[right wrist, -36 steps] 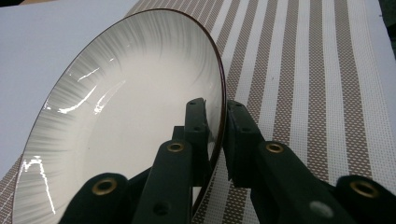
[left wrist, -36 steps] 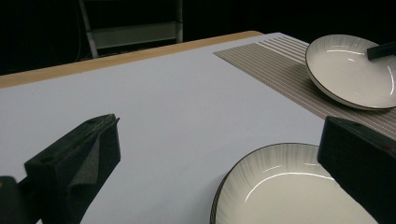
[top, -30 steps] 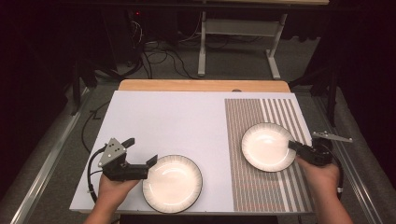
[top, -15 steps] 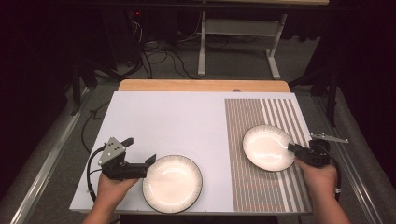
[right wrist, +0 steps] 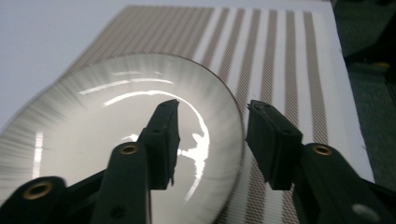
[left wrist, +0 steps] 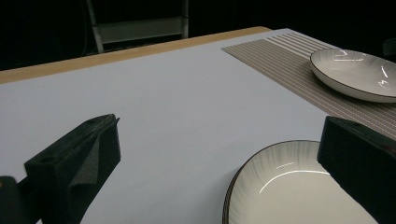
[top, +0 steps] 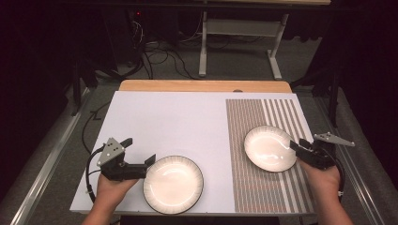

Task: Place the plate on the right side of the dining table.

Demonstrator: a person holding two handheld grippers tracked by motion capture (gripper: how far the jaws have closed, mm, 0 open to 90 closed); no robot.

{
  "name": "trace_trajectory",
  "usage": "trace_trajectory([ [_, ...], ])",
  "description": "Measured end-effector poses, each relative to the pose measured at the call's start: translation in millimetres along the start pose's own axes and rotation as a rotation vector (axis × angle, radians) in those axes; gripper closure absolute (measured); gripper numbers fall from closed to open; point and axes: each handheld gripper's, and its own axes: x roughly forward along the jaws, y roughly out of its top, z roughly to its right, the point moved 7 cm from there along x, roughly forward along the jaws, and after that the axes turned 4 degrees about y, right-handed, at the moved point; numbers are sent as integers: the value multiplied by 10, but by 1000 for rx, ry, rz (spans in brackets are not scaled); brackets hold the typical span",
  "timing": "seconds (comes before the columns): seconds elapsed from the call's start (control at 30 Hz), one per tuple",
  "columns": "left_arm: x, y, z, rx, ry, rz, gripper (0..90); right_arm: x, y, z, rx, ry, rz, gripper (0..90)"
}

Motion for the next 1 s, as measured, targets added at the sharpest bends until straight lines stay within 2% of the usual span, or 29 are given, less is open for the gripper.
trace_trajectory([
  [0.17, -8, -14, 6, 10, -1, -5, 0, -104, 130, -326, -72, 72, 90, 369],
  [0.27, -10, -27, 14, 16, 0, -10, 0, -143, 176, -526, -106, 113, 123, 279],
  [0.43, -23, -18, 28, 18, -1, -7, 0, -215, 233, -837, -155, 186, 170, 198],
  [0.7, -42, -9, 71, 18, -10, -1, 0, -334, 288, -1295, -202, 309, 233, 98],
  [0.83, -62, 4, 90, 18, -14, 3, 0, -329, 267, -1447, -226, 336, 235, 8],
  [1.0, -83, 28, 121, 19, -21, 26, 0, -320, 223, -1488, -240, 311, 250, 7],
])
